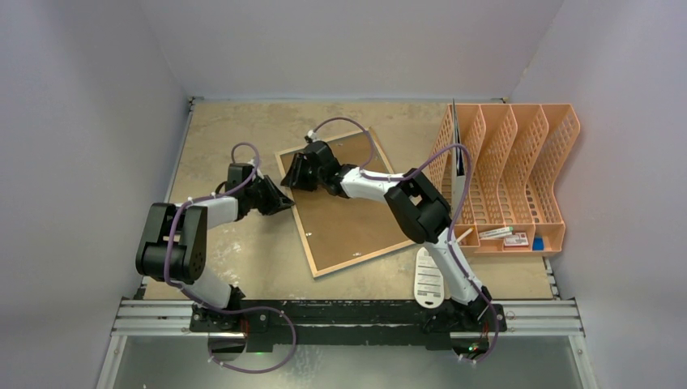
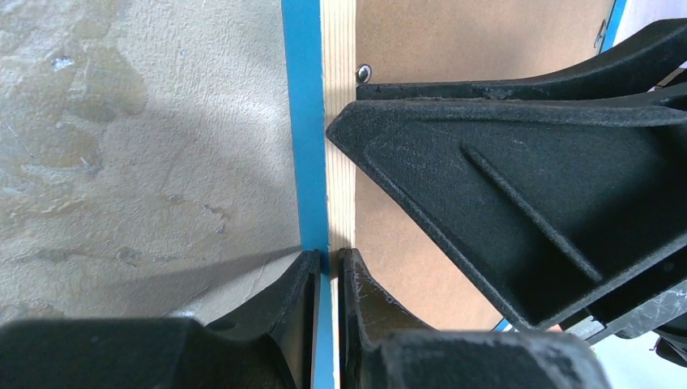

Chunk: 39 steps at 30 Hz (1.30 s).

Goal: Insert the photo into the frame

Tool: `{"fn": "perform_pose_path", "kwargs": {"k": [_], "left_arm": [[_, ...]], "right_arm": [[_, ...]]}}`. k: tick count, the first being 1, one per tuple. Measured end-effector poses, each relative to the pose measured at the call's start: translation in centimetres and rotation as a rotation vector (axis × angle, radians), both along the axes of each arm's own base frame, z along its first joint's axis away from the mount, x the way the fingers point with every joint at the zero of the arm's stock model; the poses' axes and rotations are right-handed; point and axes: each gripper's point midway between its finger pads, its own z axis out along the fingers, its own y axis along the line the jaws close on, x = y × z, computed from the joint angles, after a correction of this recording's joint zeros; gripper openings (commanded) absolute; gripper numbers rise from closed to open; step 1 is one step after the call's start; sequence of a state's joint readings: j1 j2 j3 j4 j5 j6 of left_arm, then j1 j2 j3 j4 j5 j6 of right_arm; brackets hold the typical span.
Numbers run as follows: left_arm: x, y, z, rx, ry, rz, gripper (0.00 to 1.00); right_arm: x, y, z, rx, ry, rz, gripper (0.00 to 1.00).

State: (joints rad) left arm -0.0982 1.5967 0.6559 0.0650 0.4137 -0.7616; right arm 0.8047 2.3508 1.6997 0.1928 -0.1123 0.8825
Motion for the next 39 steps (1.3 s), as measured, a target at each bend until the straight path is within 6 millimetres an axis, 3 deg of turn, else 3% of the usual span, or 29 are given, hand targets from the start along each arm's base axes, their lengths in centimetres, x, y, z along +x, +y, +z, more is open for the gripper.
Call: {"fn": "perform_pose_path", "kwargs": {"k": [10, 16, 20, 24, 31, 39], "left_arm": [[0.0, 0.0, 0.1, 0.010, -0.011, -0.015, 0.15], [0.0, 0.0, 0.1, 0.010, -0.012, -0.015, 0.16], [0.0, 0.0, 0.1, 0.010, -0.012, -0.015, 0.18], [0.0, 0.1, 0.1, 0.012, -0.011, -0.014, 0.18], [0.0, 0.1, 0.1, 0.012, -0.011, -0.013, 0.17], [0.1, 0.1, 0.1, 0.012, -0.011, -0.012, 0.16]], "right_arm": [[-0.6, -0.7, 1.7, 0.070, -0.039, 0.003, 0.51], [0.0, -0.8, 8.0, 0.165, -0.127, -0.008, 0.48], [0.7, -0.7, 10.0, 0.190, -0.160, -0.018, 0.48], [0.9, -0.9, 8.4, 0.156, -0.141, -0.032, 0.48], [0.5, -1.4, 0.7, 0.041, -0.040, -0.032, 0.47], [0.8, -0.7, 0.4, 0.051, -0.031, -0.012, 0.43]]}}
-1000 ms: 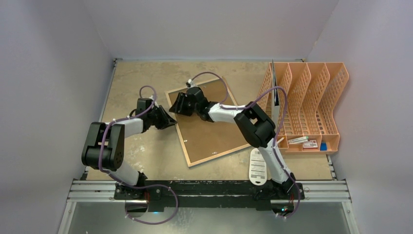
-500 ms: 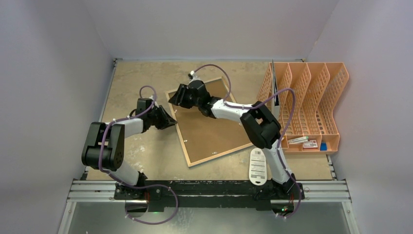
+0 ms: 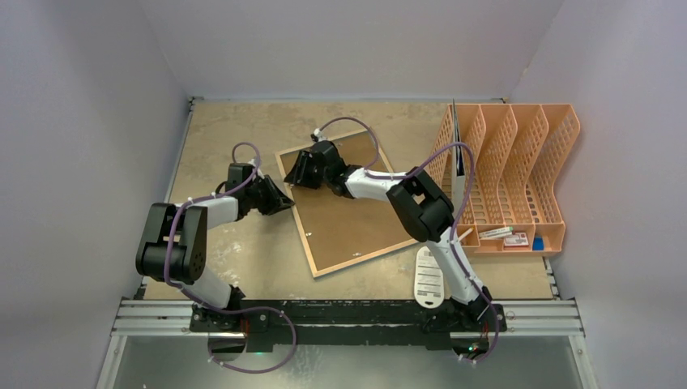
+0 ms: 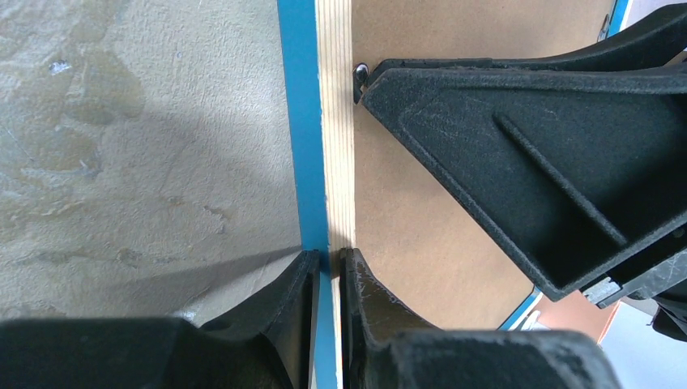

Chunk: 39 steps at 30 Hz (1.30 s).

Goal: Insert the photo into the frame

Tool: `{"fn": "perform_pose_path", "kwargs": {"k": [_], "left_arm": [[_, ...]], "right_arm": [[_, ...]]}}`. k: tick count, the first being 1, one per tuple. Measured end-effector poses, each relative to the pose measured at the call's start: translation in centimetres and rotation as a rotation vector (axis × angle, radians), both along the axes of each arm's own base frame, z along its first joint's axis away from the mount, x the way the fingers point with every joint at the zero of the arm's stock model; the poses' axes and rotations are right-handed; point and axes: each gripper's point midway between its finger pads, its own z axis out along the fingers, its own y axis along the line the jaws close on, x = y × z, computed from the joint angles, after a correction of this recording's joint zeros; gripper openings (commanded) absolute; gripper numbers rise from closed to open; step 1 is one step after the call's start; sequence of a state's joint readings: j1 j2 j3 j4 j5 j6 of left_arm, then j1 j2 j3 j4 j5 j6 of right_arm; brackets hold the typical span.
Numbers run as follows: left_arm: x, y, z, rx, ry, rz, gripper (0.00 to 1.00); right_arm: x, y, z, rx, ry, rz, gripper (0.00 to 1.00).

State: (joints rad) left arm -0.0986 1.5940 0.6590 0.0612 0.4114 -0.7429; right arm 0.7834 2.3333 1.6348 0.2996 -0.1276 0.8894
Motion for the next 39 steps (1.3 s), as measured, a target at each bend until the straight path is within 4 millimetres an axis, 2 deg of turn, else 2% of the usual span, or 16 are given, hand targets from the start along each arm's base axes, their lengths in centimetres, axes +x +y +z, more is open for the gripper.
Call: {"fn": "perform_pose_path", "kwargs": {"k": [9, 15, 22, 31, 39], "left_arm": [[0.0, 0.0, 0.0, 0.000, 0.000, -0.001, 0.16], [0.0, 0.0, 0.0, 0.000, 0.000, 0.000, 0.16], [0.0, 0.0, 0.0, 0.000, 0.000, 0.000, 0.16], [0.0, 0.0, 0.0, 0.000, 0.000, -0.001, 0.16], [0.0, 0.0, -0.1, -0.002, 0.002, -0.002, 0.16]], "right_arm": [[0.0, -0.1, -0.2, 0.005, 0.008, 0.006, 0.42], [-0.1, -0.4, -0.1, 0.012, -0.016, -0.020, 0.46], [-0.4, -0.7, -0.3, -0.012, -0.006, -0.031, 0.27], [-0.7, -0.8, -0.6, -0.010, 0.011, -0.025, 0.33], [-0.7, 0.2, -0.5, 0.040, 0.029, -0.014, 0.35]]}}
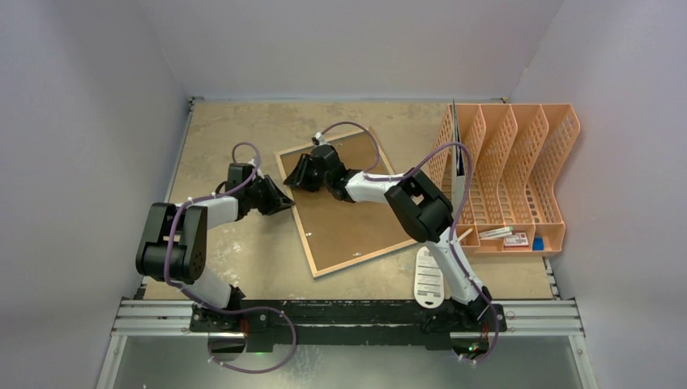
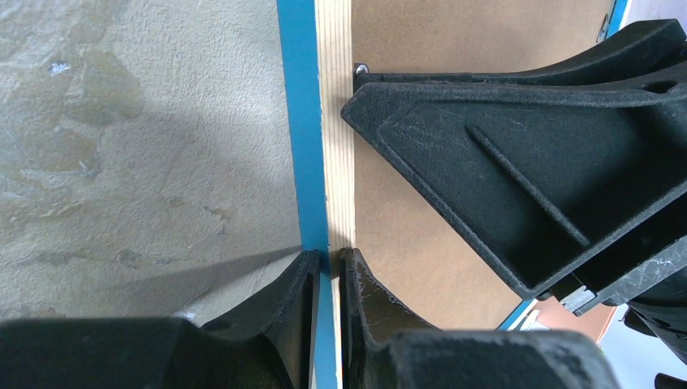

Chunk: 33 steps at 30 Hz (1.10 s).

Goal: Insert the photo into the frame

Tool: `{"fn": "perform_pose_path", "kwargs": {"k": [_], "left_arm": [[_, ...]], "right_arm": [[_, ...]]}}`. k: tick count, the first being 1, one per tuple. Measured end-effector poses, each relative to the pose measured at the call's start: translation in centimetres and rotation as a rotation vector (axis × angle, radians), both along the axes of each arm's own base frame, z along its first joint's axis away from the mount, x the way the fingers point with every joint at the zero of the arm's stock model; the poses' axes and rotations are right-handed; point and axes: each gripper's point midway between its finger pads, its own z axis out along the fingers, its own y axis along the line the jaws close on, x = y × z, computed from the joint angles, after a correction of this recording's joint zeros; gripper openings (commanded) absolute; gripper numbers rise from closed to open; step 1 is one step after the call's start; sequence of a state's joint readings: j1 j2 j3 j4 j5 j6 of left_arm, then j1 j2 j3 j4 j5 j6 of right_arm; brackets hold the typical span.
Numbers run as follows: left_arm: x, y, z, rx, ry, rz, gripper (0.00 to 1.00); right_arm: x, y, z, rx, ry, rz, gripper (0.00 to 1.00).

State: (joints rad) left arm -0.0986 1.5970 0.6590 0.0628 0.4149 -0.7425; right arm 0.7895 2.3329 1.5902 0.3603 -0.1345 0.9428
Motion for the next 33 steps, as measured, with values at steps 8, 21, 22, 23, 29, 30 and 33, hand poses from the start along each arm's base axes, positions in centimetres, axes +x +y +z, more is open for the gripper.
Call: {"fn": "perform_pose_path", "kwargs": {"k": [8, 21, 22, 23, 29, 30, 33], "left_arm": [[0.0, 0.0, 0.0, 0.001, 0.001, 0.000, 0.16], [0.3, 0.2, 0.1, 0.012, 0.012, 0.005, 0.36], [0.2, 0.3, 0.0, 0.018, 0.016, 0.010, 0.39], [0.2, 0.3, -0.1, 0.022, 0.019, 0.011, 0.41], [0.9, -0.3, 0.2, 0.005, 0.009, -0.027, 0.41], [1.0, -0.3, 0.2, 0.003, 0.008, -0.033, 0.38], [1.3, -0.5, 0.1, 0.002, 0.018, -0.039, 0.29]], "right_arm": [[0.2, 0.3, 0.0, 0.024, 0.017, -0.016, 0.37], [-1.2, -2.9, 4.8, -0.029, -0.033, 0.001, 0.43], [-1.0, -3.5, 6.1, -0.024, -0.055, -0.005, 0.43], [-0.8, -4.1, 7.2, -0.025, -0.070, -0.010, 0.43], [-1.5, -10.1, 9.8, -0.125, -0.155, -0.029, 0.46], [-1.8, -11.0, 9.6, -0.152, -0.162, -0.019, 0.47], [-3.8, -13.1, 8.0, -0.242, -0.168, 0.034, 0.47]]}}
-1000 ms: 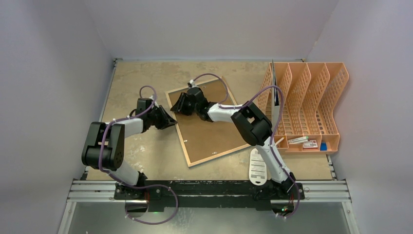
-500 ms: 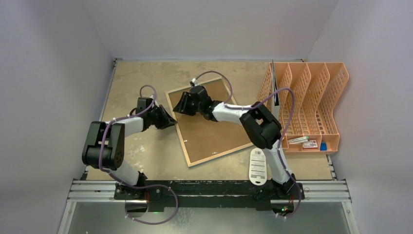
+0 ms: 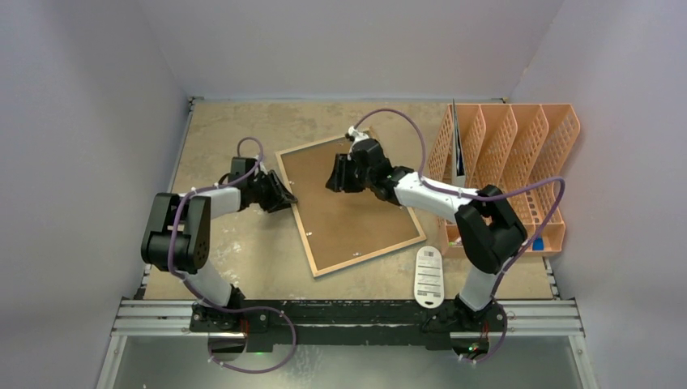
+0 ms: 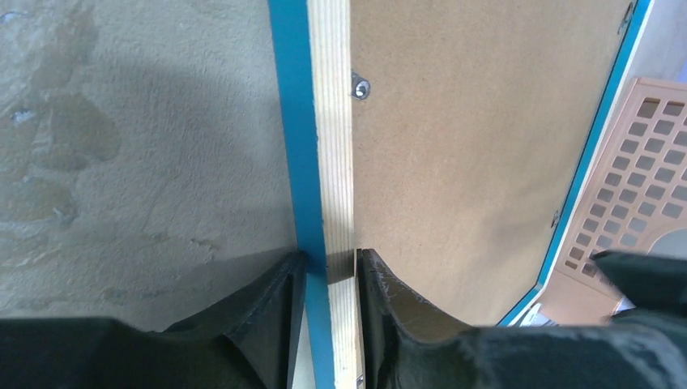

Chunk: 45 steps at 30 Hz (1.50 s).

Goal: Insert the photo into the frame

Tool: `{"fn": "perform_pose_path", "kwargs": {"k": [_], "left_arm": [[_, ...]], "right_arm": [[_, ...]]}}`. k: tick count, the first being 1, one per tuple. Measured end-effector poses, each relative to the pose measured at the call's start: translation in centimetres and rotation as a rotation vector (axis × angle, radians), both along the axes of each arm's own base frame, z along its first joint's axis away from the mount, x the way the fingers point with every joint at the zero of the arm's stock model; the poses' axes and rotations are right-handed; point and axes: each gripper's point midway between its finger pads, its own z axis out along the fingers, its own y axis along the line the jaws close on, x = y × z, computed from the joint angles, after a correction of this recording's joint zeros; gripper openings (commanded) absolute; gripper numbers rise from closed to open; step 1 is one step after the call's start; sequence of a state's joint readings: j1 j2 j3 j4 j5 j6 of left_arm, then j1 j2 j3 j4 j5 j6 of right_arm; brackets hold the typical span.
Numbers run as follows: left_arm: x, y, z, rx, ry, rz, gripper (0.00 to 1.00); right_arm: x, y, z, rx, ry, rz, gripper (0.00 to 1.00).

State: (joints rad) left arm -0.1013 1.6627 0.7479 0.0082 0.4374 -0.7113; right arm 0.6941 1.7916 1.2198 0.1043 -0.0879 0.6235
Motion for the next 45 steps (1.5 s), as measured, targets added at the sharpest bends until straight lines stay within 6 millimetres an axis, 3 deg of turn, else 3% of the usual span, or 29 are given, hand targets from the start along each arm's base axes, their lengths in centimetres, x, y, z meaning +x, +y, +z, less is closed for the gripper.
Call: {"fn": "perform_pose_path", "kwargs": {"k": [5, 11, 18, 27, 41, 45], "left_arm": [[0.6, -0.1, -0.2, 0.002, 0.040, -0.004, 0.20], [0.6, -0.2, -0.2, 0.001, 0.056, -0.004, 0.17], [0.6, -0.3, -0.2, -0.003, 0.057, -0.005, 0.17], [0.6, -0.4, -0.3, -0.025, 0.062, -0.004, 0.12], [1.0, -0.9, -0.3, -0.063, 0.059, -0.003, 0.11], [1.0, -0.9, -0.3, -0.062, 0.060, -0.003, 0.11]], "right_arm": [[-5.1, -3.9, -5.1, -0.161, 0.097, 0.069, 0.47], [-9.3, -7.1, -8.1, -0.257, 0.191, 0.119, 0.44], [-10.8, -6.9, -8.8, -0.259, 0.225, 0.170, 0.34], [-12.7, -6.3, -9.1, -0.252, 0.254, 0.243, 0.33], [-17.2, -8.1, -9.3, -0.309, 0.356, 0.364, 0.26], [-17.4, -8.0, -9.3, -0.306, 0.354, 0.376, 0.26]]}}
